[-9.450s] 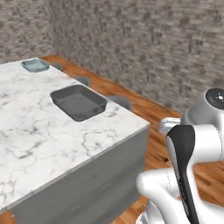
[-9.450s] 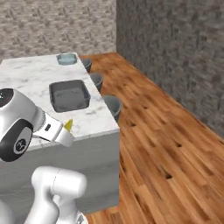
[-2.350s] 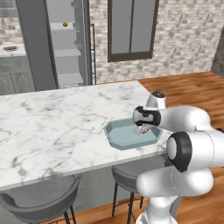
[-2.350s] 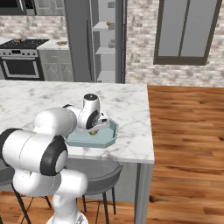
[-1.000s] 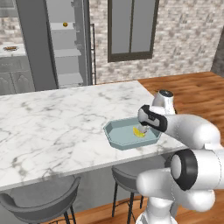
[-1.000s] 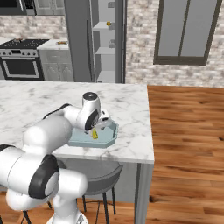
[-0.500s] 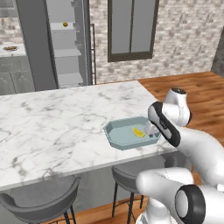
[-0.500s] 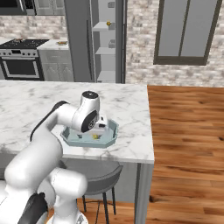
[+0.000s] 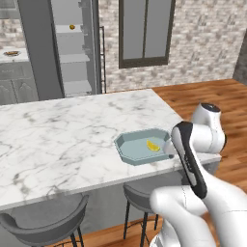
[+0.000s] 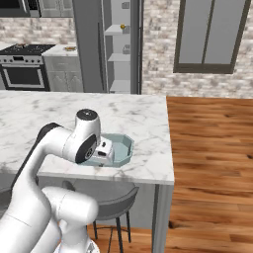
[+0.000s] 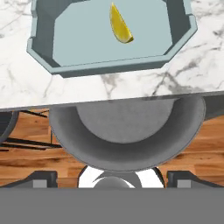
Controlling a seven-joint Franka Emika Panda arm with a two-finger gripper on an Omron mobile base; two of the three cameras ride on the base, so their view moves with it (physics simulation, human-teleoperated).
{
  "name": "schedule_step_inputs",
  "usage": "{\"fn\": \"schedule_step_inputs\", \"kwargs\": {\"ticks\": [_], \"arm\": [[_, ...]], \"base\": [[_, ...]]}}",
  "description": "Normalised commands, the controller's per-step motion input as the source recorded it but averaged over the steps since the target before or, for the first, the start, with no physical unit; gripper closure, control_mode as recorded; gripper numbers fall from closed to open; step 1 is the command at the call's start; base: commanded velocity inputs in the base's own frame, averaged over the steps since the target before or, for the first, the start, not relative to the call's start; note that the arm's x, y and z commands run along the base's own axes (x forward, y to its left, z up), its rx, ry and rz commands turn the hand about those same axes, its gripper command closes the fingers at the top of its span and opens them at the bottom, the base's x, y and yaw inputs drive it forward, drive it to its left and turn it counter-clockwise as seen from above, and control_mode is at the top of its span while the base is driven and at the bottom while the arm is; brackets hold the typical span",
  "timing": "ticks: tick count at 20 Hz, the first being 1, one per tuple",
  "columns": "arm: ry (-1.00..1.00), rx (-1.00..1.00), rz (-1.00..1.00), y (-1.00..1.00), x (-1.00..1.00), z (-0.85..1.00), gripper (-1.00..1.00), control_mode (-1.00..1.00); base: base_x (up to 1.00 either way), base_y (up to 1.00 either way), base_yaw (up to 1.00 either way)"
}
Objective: Place the cold items (orange and lemon wedge) from the fridge in one tupperware on the dining counter. Place the warm items (kebab skewer and hot dog) in the stove area in another tupperware.
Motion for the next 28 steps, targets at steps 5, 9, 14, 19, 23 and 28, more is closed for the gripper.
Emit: {"fn": "schedule_step_inputs", "kwargs": {"ticks": [5, 9, 14, 19, 23, 28], "arm": [[0.0, -0.02, -0.06, 0.35, -0.17, -0.03, -1.0, -1.0], [-0.05, 0.0, 0.0, -0.02, 0.0, 0.0, -1.0, 1.0], [0.0, 0.0, 0.0, 0.0, 0.0, 0.0, -1.0, 1.0], [0.0, 0.0, 0.0, 0.0, 0.0, 0.0, -1.0, 1.0], [0.0, 0.0, 0.0, 0.0, 0.0, 0.0, -1.0, 1.0], [0.0, 0.0, 0.0, 0.0, 0.0, 0.0, -1.0, 1.0]], "base": [[0.0, 0.0, 0.0], [-0.03, -0.23, 0.0], [-0.12, -1.0, 0.0], [0.03, -1.0, 0.0], [0.25, -1.0, 0.0], [0.52, -1.0, 0.03]]}}
